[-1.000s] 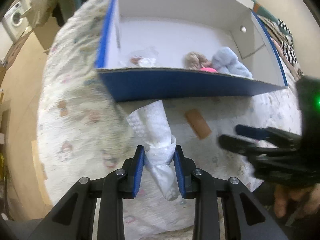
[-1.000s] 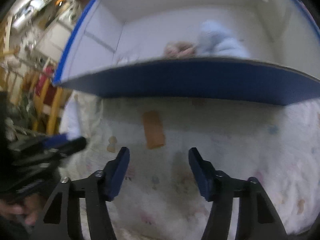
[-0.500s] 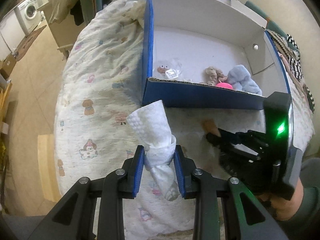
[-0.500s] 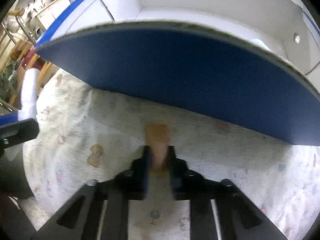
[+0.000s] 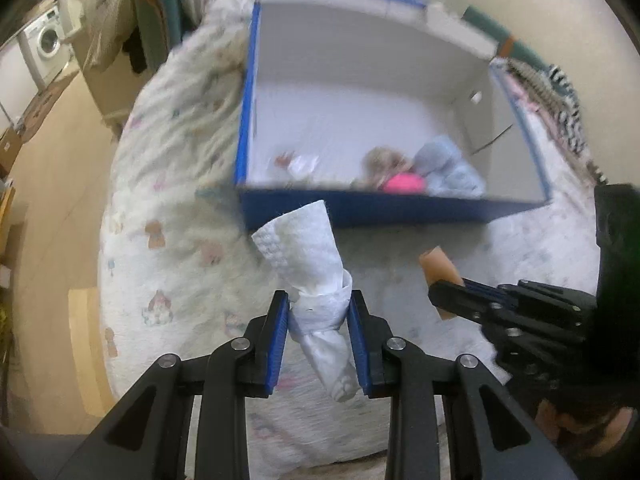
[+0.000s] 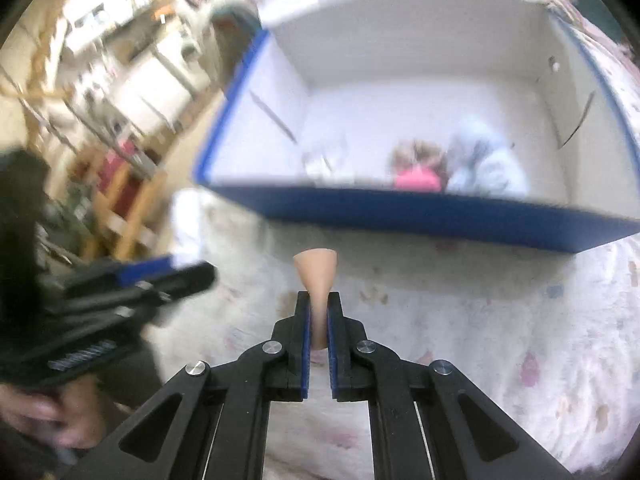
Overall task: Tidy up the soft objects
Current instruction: 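Grasp the white sock with left tool while right tool grasps the tan piece, then lower the sock and tan piece into the box and open both tools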
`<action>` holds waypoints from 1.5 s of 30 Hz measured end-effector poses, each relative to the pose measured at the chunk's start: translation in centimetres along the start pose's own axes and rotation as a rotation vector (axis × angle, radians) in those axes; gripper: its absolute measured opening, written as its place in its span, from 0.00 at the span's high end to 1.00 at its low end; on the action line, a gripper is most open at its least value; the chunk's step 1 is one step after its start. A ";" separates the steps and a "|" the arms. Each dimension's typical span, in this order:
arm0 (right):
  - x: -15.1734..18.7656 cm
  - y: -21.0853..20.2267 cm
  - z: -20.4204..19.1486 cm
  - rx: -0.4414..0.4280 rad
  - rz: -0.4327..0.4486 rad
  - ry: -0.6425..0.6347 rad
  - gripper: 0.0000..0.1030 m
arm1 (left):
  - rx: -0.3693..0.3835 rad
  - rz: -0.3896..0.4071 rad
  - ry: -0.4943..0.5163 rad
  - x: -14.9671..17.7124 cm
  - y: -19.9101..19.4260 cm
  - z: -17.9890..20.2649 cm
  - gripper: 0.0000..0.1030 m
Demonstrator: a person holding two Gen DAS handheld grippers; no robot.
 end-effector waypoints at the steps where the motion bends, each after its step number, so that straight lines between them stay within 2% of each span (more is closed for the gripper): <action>1: -0.4 -1.0 -0.1 -0.011 0.027 0.014 0.91 | 0.010 0.018 0.001 -0.2 -0.6 0.3 0.74; 6: -3.6 -4.0 0.9 -0.004 0.114 0.045 0.91 | 0.066 0.122 0.019 -2.5 -3.4 2.6 0.74; 10: -6.4 -5.7 3.2 0.027 0.159 0.040 0.91 | 0.064 0.149 0.051 -5.2 -3.8 4.0 0.74; 13: -8.0 -5.2 4.7 0.043 0.164 0.047 0.91 | 0.062 0.152 0.068 -6.7 -3.4 4.6 0.74; 17: -9.1 -3.2 6.5 0.048 0.143 0.075 0.91 | 0.056 0.146 0.098 -8.9 -2.1 5.4 0.74; 22: -8.5 -0.2 8.0 0.035 0.071 0.140 0.91 | 0.056 0.129 0.128 -11.2 1.4 5.8 0.74; 25: -8.1 1.1 7.8 0.047 0.039 0.119 0.91 | 0.060 0.110 0.140 -10.9 4.3 6.1 0.74; 28: -8.2 2.3 7.8 0.048 0.012 0.117 0.91 | 0.084 0.062 0.095 -10.5 6.5 6.1 0.74; 32: -8.1 3.1 7.8 0.048 -0.009 0.130 0.91 | 0.069 0.050 0.108 -10.6 7.3 6.3 0.74; 37: -8.1 2.9 8.0 0.032 0.006 0.152 0.88 | 0.052 0.047 0.107 -10.5 7.6 6.4 0.73; 39: -8.1 2.8 8.1 0.034 0.010 0.154 0.82 | 0.050 0.042 0.101 -10.5 7.7 6.5 0.71; 41: -8.0 2.6 8.2 0.033 0.022 0.160 0.77 | 0.051 0.037 0.093 -10.6 7.6 6.6 0.52; 43: -8.1 2.5 8.3 0.031 0.032 0.165 0.74 | 0.047 0.038 0.091 -10.7 7.6 6.5 0.43; 44: -8.2 2.4 8.3 0.028 0.038 0.171 0.71 | 0.041 0.048 0.093 -10.8 7.4 6.7 0.42; 45: -8.3 2.1 8.4 0.022 0.049 0.181 0.59 | 0.034 0.059 0.096 -10.7 7.1 6.6 0.42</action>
Point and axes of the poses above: each gripper's, at about its wrist camera, not at the fingertips, and y roughly the way its jaws point, z to its right, x to its underside, the point moved 1 cm from there along y, roughly the way its jaws point, and after that the axes turned 7 degrees about z, right-handed, at the moved point
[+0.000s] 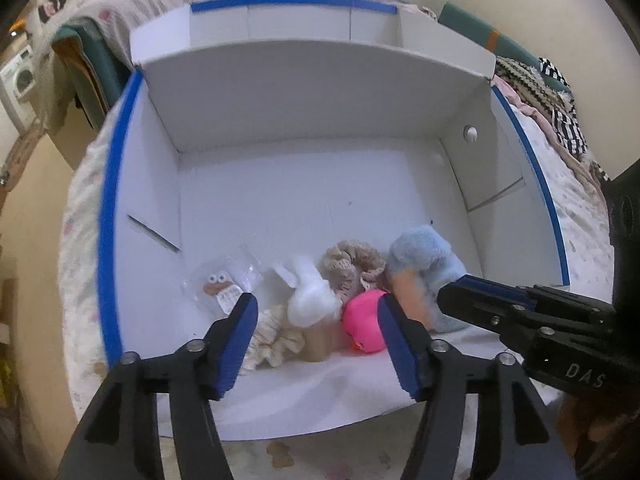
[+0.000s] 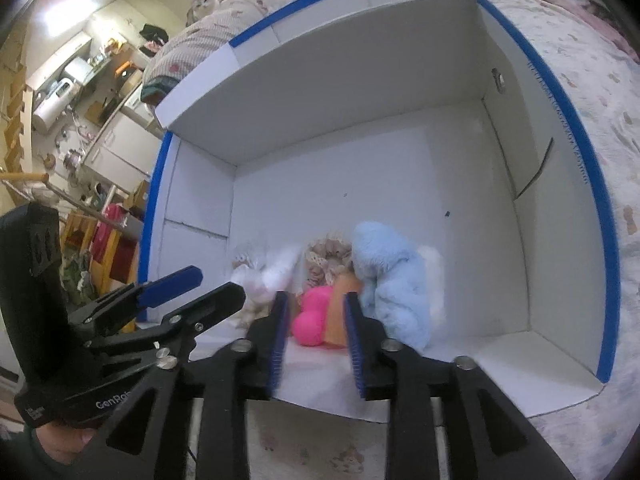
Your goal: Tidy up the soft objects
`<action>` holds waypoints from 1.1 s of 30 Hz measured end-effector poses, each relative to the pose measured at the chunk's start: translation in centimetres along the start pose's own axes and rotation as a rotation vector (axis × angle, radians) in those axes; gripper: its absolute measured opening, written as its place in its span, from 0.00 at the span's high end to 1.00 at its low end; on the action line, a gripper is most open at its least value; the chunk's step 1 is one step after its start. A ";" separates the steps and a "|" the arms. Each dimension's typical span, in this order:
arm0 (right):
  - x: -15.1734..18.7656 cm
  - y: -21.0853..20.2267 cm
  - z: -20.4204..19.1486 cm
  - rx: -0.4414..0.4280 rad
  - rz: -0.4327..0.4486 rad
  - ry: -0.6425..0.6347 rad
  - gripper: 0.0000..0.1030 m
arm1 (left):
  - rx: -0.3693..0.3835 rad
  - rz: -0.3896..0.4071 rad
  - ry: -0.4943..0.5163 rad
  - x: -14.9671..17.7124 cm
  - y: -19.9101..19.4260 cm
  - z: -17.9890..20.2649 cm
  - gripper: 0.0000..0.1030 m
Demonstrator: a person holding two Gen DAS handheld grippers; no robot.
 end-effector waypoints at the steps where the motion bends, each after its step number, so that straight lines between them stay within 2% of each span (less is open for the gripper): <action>1: -0.1 -0.2 0.0 -0.006 0.014 0.008 0.38 | -0.011 0.015 0.006 -0.1 -0.3 0.1 0.41; 2: -0.3 -0.6 0.0 -0.009 0.034 0.014 0.32 | -0.017 0.022 0.009 -0.1 -0.5 0.1 0.41; 6: -0.7 -1.7 -0.7 0.000 0.085 -0.018 0.26 | -0.019 0.037 -0.006 -0.1 -1.3 -0.3 0.40; 9: -0.4 -2.4 -1.8 0.052 0.108 -0.081 0.13 | -0.039 0.062 -0.019 0.2 -2.6 -0.8 0.40; 12: 0.3 -3.4 -2.4 0.089 0.133 -0.114 0.05 | -0.062 0.105 -0.022 0.5 -4.5 -1.4 0.40; 20: 3.2 -6.4 -3.1 0.170 0.163 -0.160 0.02 | -0.124 0.155 -0.051 2.5 -8.3 -3.6 0.40; 27: 6.0 -8.4 -3.2 0.233 0.180 -0.181 0.02 | -0.131 0.126 -0.071 6.1 -10.1 -4.5 0.40; 28: 6.3 -8.7 -3.3 0.242 0.190 -0.189 0.02 | -0.131 0.120 -0.088 6.7 -10.3 -4.8 0.39; 30: 6.8 -9.4 -3.4 0.252 0.210 -0.185 0.02 | -0.119 0.125 -0.120 7.4 -10.8 -5.3 0.30; 32: 7.3 -10.0 -3.2 0.251 0.230 -0.168 0.02 | -0.118 0.153 -0.141 7.8 -11.7 -5.4 0.12; 33: 7.4 -10.3 -3.2 0.254 0.243 -0.158 0.02 | -0.120 0.175 -0.146 8.0 -12.2 -5.4 0.09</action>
Point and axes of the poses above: each gripper's, at about its wrist camera, not at the fingertips, and y roughly the way its jaws point, z to its right, x to its underside, the point moved 1 cm from there along y, roughly the way its jaws point, and after that the axes turned 7 degrees about z, right-handed, at the moved point
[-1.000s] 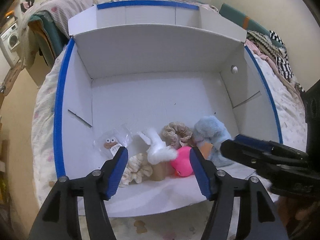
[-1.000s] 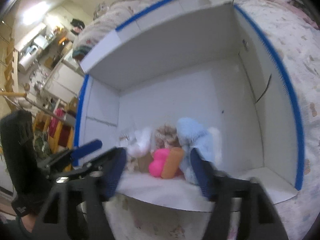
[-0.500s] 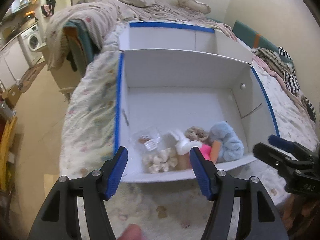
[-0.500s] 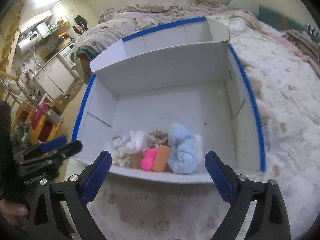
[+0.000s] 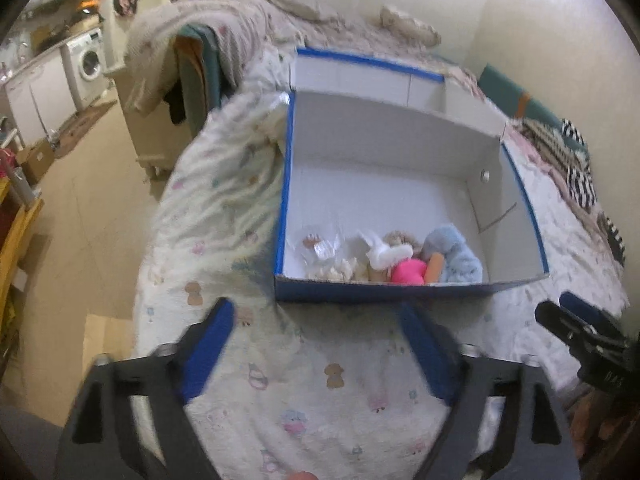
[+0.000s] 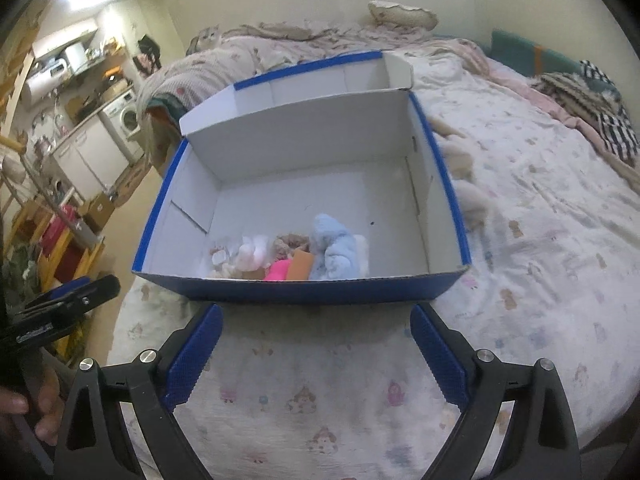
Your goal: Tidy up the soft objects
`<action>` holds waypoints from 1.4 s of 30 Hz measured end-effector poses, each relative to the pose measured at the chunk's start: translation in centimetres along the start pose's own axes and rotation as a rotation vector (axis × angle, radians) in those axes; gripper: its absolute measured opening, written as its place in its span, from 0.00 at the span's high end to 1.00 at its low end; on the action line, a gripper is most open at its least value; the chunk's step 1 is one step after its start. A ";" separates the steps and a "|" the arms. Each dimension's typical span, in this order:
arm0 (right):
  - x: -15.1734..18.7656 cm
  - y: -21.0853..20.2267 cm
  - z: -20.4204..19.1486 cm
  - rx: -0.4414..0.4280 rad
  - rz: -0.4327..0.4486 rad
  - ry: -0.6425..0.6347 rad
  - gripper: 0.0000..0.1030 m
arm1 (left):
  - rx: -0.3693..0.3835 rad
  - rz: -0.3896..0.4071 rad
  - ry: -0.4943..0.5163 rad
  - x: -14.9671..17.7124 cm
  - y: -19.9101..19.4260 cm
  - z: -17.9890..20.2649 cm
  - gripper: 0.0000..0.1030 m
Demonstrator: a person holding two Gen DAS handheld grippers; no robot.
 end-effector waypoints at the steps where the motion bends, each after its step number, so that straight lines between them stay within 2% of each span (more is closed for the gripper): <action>1: 0.0 -0.2 0.0 0.006 0.011 0.007 0.02 | -0.004 0.027 -0.004 0.1 -0.6 0.0 0.06; 4: -0.1 -0.5 0.0 0.024 0.051 0.013 0.02 | -0.015 0.098 0.010 -0.1 -1.7 0.5 0.00; 10: -0.7 -0.8 -0.4 0.073 0.128 -0.024 0.01 | -0.063 0.221 0.119 0.1 -2.7 2.1 0.00; 14: -0.7 -0.5 -0.6 0.075 0.123 -0.038 0.00 | -0.065 0.202 0.121 0.1 -2.0 2.2 0.00; 42: -0.4 -0.2 -1.2 0.074 0.110 -0.052 0.00 | -0.056 0.213 0.112 -0.3 -1.8 2.7 0.00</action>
Point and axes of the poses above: each gripper's, at about its wrist camera, not at the fingertips, and y roughly the way its jaws point, z to its right, x to its underside, the point moved 1 cm from there along y, roughly the way its jaws point, and after that the axes turned 7 degrees about z, right-handed, at the moved point
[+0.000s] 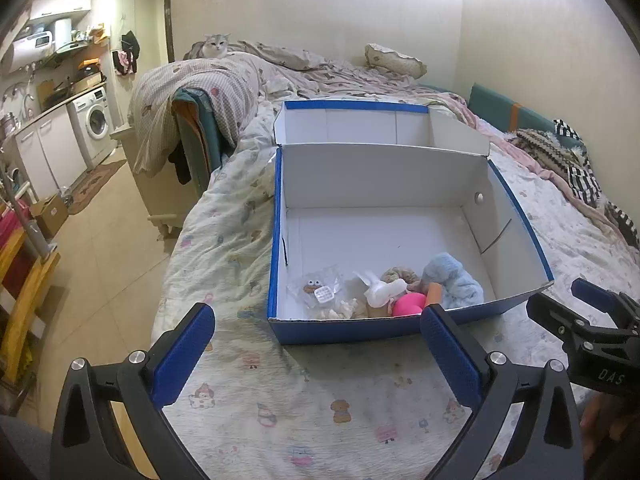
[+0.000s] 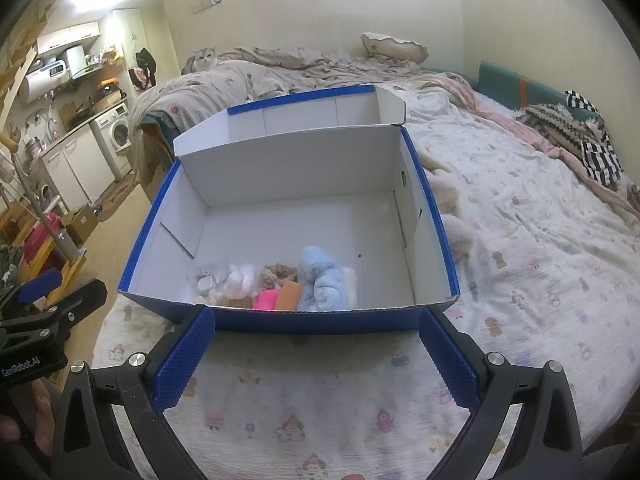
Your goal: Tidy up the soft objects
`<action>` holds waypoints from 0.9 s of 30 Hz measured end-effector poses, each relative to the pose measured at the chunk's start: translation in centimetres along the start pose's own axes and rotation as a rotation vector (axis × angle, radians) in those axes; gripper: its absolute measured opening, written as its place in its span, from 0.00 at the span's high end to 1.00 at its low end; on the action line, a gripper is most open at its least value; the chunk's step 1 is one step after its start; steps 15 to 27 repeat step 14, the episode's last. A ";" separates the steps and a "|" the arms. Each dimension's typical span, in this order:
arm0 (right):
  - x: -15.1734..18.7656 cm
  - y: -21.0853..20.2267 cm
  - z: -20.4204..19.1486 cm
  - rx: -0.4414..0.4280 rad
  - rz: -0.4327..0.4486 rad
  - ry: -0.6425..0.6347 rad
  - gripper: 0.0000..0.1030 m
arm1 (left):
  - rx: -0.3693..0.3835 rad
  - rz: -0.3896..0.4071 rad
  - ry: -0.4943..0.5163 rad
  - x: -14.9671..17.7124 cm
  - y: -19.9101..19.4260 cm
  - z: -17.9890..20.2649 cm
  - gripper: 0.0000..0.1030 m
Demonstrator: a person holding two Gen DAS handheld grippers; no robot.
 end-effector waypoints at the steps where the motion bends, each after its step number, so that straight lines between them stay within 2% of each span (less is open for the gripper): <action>1: 0.0 0.0 0.0 -0.004 -0.002 -0.002 0.00 | -0.003 -0.001 -0.001 0.0 0.0 0.0 0.00; 27: 0.0 -0.2 -0.5 -0.006 0.002 -0.025 0.00 | 0.011 -0.013 -0.005 0.2 0.2 -0.1 0.00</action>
Point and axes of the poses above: each gripper's, at about its wrist camera, not at the fingertips, and y roughly the way its jaws point, z to its right, x to its underside, the point moved 1 cm from there along y, roughly the way its jaws point, and after that the axes turned 7 degrees about z, right-handed, at the moved point
